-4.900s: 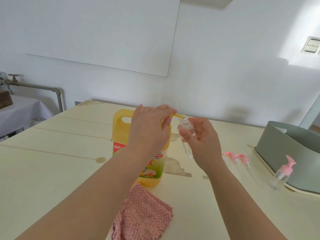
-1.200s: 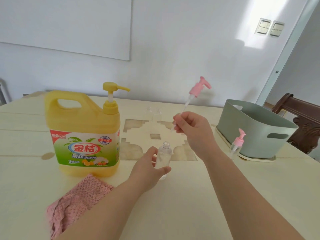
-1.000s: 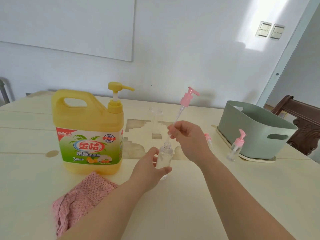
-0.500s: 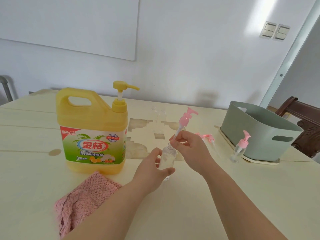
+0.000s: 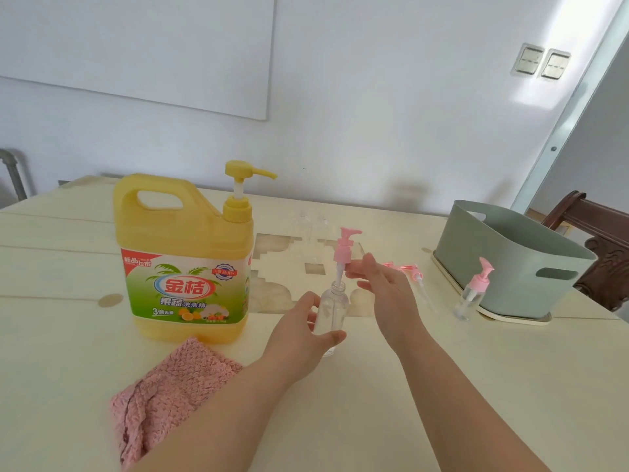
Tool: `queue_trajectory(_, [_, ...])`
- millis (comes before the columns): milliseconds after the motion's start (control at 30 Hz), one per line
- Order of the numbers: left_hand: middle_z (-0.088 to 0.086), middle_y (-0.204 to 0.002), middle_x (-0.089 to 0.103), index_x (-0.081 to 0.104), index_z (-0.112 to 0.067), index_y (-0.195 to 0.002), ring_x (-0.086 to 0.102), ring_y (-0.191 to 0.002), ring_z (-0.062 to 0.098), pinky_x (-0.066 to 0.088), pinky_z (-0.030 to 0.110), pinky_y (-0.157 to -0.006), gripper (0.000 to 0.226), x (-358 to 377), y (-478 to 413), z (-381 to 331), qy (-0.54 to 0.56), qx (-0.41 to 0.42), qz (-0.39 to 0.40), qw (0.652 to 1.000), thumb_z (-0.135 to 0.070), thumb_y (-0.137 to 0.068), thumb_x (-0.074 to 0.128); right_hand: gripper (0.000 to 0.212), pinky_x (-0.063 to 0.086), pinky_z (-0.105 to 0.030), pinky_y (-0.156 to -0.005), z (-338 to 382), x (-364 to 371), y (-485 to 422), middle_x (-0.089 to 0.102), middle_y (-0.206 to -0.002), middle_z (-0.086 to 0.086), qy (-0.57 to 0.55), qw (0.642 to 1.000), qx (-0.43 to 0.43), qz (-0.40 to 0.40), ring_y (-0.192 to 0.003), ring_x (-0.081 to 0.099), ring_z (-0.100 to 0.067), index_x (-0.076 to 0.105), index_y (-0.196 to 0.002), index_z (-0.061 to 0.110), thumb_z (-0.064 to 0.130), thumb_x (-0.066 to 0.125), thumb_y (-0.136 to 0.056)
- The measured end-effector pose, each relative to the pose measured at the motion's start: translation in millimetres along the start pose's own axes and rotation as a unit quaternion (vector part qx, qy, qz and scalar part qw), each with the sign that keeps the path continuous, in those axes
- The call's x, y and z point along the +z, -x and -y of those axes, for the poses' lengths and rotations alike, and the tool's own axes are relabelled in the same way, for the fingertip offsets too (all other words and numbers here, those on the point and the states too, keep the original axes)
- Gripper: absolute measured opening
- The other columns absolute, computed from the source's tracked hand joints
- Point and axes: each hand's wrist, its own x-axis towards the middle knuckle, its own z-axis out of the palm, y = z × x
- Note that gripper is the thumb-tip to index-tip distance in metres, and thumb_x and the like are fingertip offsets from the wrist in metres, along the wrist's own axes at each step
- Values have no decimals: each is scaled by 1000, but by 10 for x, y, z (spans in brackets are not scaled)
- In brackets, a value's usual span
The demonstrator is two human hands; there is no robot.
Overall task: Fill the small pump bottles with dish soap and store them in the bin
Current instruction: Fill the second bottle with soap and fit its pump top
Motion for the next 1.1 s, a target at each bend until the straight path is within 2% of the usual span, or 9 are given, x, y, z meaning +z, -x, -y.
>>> queue_trajectory(133, [-9,-101,61,47,-31,-102,60,-91,9,51,29,-79,37,-4,14,-2,2,1,0,1000,-36,-76,73,36,50,-40,-92,-15,-6,-13,76,-88,-2,-78,996,-5,-36,-94,67,-21,71,-65,16,39,54,-87])
queue_trajectory(233, [-10,-101,61,47,-30,-102,59,-91,7,49,26,-77,36,-15,19,-14,-3,4,-2,1000,-36,-77,72,33,47,-45,-99,-47,-26,-22,75,-98,-11,-123,992,-3,7,-102,67,-24,51,-61,8,22,65,-87])
queue_trajectory(300, [-9,-100,61,47,-30,-101,59,-91,7,50,27,-78,35,-14,20,-20,1,6,-2,1000,-35,-77,72,34,46,-40,-98,-38,-16,-15,73,-105,-13,-145,988,-13,49,-112,64,-21,40,-65,10,11,68,-85])
queue_trajectory(367, [-9,-100,62,47,-29,-101,59,-91,7,50,28,-79,36,-13,21,-21,1,6,0,1000,-35,-77,72,30,47,-33,-92,-30,-5,-13,73,-107,-14,-159,985,-8,72,-108,65,-18,41,-73,10,2,68,-84])
queue_trajectory(467, [-8,-101,62,47,-29,-102,60,-92,10,50,30,-81,37,-6,14,-15,-3,5,0,1000,-36,-76,73,31,51,-33,-89,-45,-8,-16,73,-108,-11,-169,980,16,101,-104,66,-28,44,-97,8,5,69,-81])
queue_trajectory(600, [-7,-101,62,47,-29,-103,60,-92,10,50,30,-81,38,-1,12,-11,-5,4,-4,1000,-37,-76,73,58,51,-32,-94,-69,-45,2,74,-104,-12,-142,984,41,103,-105,68,-23,46,-128,17,14,71,-77])
queue_trajectory(833, [-7,-102,63,47,-29,-103,60,-91,10,50,30,-79,38,-2,8,-13,-6,4,-2,1000,-36,-77,73,46,52,-36,-87,-112,-13,-44,67,-84,3,-36,997,-9,74,-85,66,-15,61,-116,23,11,79,-76])
queue_trajectory(967, [-7,-102,62,47,-30,-104,60,-92,11,51,32,-81,38,-6,11,-13,-4,4,1,1000,-37,-76,73,39,47,-34,-94,-102,-35,-37,73,-106,-1,-114,988,26,101,-102,68,-13,54,-126,15,7,64,-89])
queue_trajectory(1100, [-8,-102,62,46,-30,-104,60,-92,11,50,31,-81,39,-4,11,-11,-5,3,2,1000,-37,-77,73,52,44,-37,-101,-108,-97,-41,73,-109,-6,-121,982,47,136,-110,66,-17,41,-137,18,8,61,-90])
